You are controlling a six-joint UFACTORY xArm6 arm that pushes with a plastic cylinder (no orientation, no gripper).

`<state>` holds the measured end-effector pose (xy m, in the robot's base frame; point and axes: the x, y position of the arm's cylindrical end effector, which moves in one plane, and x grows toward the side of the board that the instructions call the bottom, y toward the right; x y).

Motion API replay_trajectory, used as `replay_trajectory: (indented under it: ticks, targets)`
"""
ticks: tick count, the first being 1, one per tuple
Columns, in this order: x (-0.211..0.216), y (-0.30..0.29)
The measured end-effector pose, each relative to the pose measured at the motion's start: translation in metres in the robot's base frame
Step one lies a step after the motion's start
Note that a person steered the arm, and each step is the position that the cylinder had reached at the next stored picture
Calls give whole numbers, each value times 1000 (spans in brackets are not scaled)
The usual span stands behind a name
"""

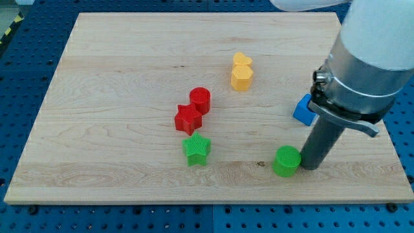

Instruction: Nudge red circle slightly up

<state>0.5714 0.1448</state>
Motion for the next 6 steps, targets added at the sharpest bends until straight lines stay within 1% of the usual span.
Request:
replay_trajectory:
  ticks: [6]
  targets:
    - [0,-141]
